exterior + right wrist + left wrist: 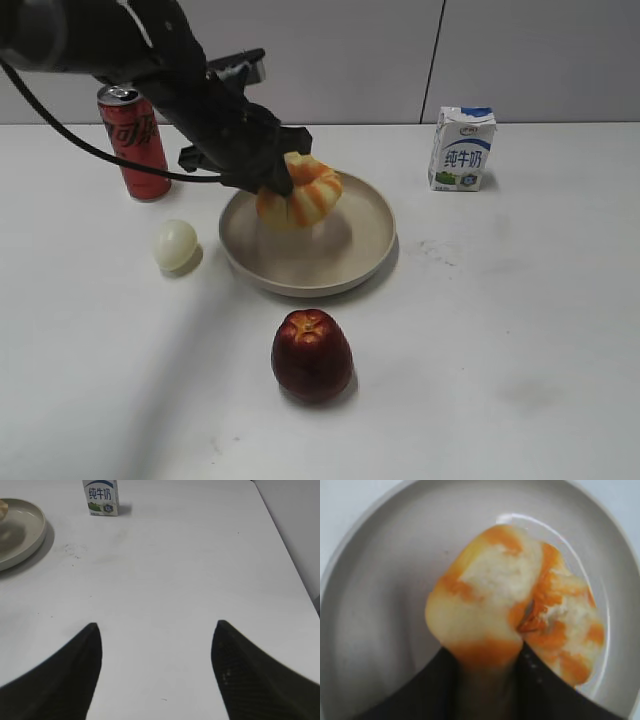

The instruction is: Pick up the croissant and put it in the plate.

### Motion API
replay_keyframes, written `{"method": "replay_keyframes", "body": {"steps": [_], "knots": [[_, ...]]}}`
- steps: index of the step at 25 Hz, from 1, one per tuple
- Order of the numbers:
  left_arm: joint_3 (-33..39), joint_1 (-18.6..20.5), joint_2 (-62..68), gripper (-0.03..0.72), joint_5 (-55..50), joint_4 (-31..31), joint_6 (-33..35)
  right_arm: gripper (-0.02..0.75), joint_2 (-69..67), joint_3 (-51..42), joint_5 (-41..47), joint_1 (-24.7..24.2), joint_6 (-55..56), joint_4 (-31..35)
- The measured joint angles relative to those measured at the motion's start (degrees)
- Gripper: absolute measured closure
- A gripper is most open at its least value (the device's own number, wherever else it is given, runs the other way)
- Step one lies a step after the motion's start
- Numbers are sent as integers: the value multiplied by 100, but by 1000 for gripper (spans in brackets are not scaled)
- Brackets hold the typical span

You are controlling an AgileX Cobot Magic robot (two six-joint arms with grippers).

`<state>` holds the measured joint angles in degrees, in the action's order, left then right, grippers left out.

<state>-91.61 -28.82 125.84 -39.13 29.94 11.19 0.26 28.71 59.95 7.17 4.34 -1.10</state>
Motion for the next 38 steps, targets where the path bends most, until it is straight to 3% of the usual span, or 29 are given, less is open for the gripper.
{"method": "replay_keyframes", "body": {"steps": [3, 5, 15, 22, 25, 30, 38], "knots": [[-35, 0, 18, 114, -29, -48, 0, 218, 0, 0, 0, 0, 0, 0], [-125, 0, -14, 68, -153, -93, 0, 218, 0, 0, 0, 0, 0, 0], [-535, 0, -1285, 48, -1392, -872, -28, 218, 0, 0, 0, 0, 0, 0], [-546, 52, -2410, 53, -2639, -2564, -652, 218, 0, 0, 0, 0, 0, 0], [-454, 238, -2709, 56, -2960, -2954, -817, 218, 0, 0, 0, 0, 0, 0], [560, 707, -3446, 65, -3034, -2994, -882, 218, 0, 0, 0, 0, 0, 0], [3304, 1587, -5699, 78, -2440, -2994, -901, 218, 0, 0, 0, 0, 0, 0]]}}
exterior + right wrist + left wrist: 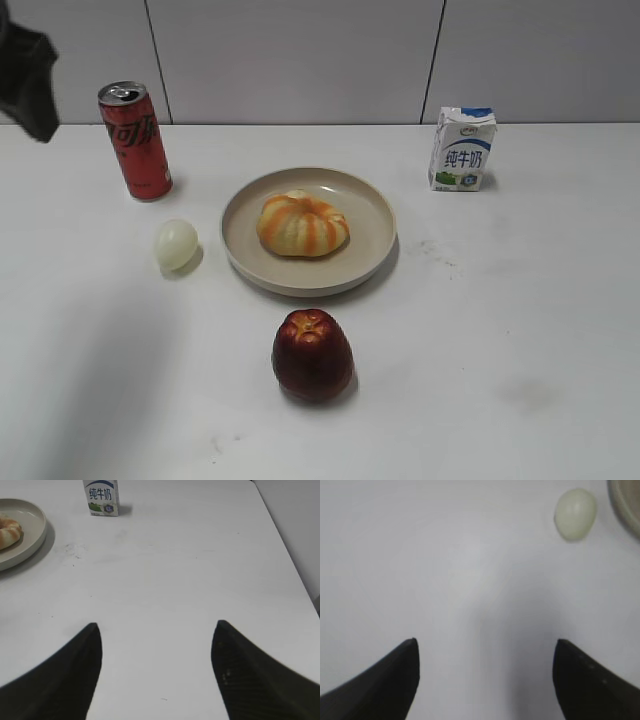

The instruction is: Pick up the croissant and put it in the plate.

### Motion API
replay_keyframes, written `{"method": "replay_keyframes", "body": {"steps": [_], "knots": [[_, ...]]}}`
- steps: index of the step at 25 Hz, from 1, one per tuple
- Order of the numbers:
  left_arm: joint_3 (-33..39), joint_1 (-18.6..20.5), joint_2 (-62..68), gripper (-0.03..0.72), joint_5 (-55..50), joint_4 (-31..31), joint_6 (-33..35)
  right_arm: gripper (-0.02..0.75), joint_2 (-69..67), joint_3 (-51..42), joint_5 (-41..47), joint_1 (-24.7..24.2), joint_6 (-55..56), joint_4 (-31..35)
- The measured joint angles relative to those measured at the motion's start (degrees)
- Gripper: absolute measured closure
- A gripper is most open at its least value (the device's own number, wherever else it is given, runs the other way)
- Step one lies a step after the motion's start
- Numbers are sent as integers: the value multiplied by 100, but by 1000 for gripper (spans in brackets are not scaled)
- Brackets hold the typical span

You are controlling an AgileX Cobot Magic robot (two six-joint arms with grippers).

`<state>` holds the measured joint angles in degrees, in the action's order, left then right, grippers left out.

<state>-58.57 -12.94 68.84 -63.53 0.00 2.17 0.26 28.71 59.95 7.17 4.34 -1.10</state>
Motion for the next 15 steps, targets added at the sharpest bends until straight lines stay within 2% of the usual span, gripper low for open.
{"method": "replay_keyframes", "body": {"steps": [3, 7, 15], "knots": [[905, 318, -982, 82, 177, 0, 0, 218, 0, 0, 0, 0, 0, 0], [1818, 441, -2483, 82, 460, 0, 0, 218, 0, 0, 0, 0, 0, 0], [2577, 451, -5081, 93, 575, -84, 0, 218, 0, 0, 0, 0, 0, 0]]}}
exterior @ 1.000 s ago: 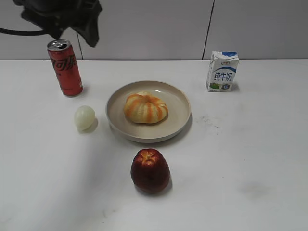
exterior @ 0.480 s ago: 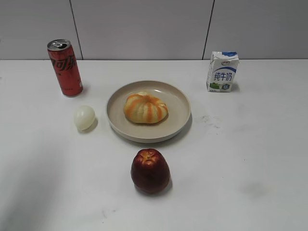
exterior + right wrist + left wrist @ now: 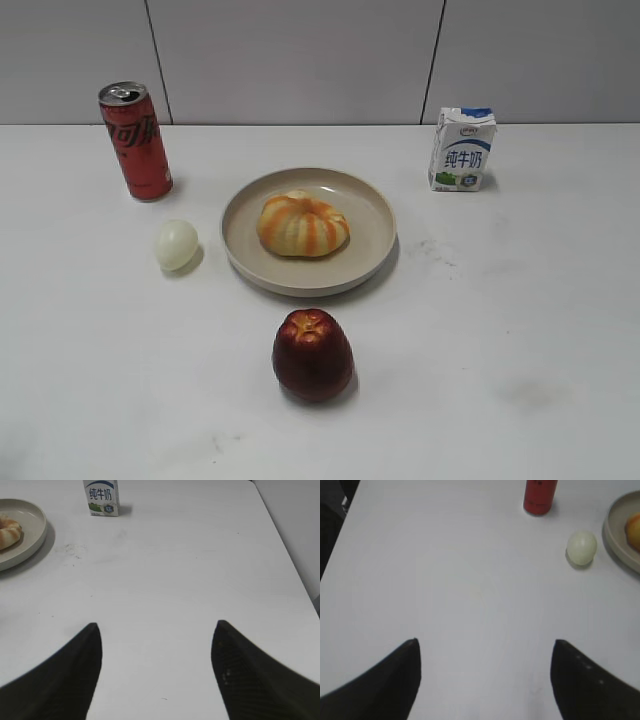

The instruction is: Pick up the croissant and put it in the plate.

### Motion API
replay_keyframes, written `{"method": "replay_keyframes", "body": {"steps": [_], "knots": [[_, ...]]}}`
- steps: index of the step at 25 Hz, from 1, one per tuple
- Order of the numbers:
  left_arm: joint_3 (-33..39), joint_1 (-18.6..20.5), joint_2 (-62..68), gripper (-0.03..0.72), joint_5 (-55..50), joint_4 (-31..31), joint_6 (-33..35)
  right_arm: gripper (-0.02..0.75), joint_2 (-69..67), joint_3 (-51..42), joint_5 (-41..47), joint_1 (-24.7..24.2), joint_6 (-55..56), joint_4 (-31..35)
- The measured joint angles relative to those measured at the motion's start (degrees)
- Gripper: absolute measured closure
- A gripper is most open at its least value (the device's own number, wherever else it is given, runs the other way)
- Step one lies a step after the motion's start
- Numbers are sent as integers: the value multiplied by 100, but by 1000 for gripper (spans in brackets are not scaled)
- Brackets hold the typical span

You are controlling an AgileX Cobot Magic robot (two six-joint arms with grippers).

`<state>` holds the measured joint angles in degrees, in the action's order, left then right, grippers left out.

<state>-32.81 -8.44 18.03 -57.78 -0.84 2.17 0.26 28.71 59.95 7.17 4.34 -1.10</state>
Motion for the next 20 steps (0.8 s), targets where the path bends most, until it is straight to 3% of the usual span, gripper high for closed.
{"method": "replay_keyframes", "body": {"steps": [5, 20], "knots": [[339, 0, -649, 96, -95, 126, 84, 218, 0, 0, 5, 0, 0, 0], [386, 0, -679, 97, -149, 352, 303, 218, 0, 0, 5, 0, 0, 0]]}}
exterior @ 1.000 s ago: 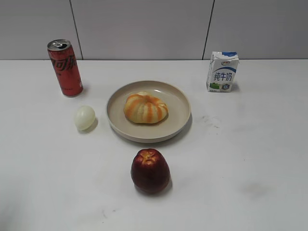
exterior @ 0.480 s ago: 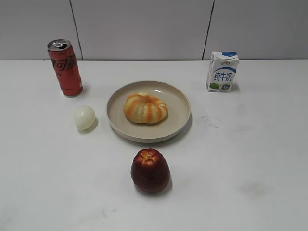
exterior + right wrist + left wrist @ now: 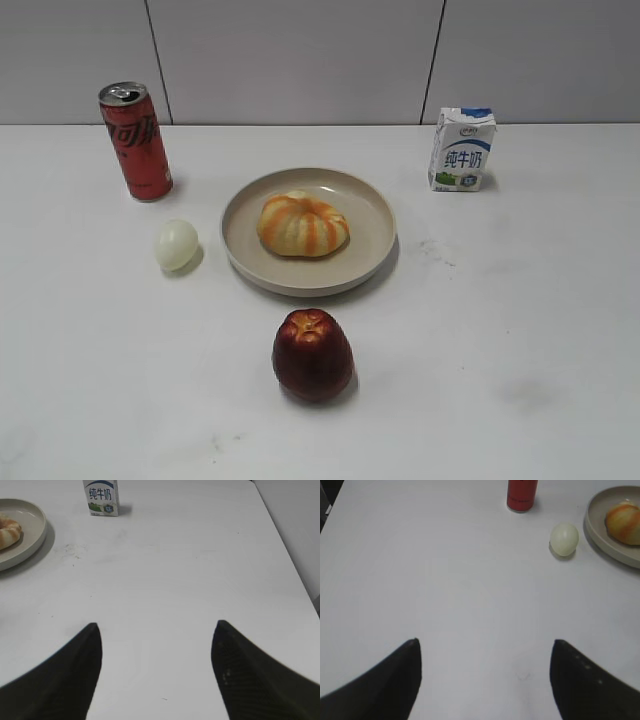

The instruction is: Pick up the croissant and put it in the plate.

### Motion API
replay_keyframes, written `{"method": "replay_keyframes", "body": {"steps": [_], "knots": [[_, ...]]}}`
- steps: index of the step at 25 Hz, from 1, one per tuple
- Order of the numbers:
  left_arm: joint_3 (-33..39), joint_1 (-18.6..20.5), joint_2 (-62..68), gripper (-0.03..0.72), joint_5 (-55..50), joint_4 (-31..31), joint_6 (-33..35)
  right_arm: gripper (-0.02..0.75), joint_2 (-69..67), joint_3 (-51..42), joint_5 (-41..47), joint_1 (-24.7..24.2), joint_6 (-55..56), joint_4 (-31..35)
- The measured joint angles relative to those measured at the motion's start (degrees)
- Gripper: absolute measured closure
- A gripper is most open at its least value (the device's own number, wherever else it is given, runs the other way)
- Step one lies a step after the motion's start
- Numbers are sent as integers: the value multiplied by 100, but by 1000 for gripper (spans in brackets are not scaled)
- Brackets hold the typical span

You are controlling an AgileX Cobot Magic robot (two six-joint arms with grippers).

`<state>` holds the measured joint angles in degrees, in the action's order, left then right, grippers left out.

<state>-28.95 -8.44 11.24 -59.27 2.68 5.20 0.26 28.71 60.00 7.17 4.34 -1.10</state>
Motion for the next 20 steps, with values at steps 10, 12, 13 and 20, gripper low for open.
{"method": "replay_keyframes", "body": {"steps": [10, 12, 13, 20], "knots": [[0, 464, -677, 100, 5, 5, 0, 218, 0, 0, 0, 0, 0, 0], [0, 603, -919, 100, 5, 5, 0, 218, 0, 0, 0, 0, 0, 0], [0, 637, -1044, 100, 5, 5, 0, 218, 0, 0, 0, 0, 0, 0], [0, 665, -1156, 100, -6, 6, 0, 218, 0, 0, 1, 0, 0, 0]]}}
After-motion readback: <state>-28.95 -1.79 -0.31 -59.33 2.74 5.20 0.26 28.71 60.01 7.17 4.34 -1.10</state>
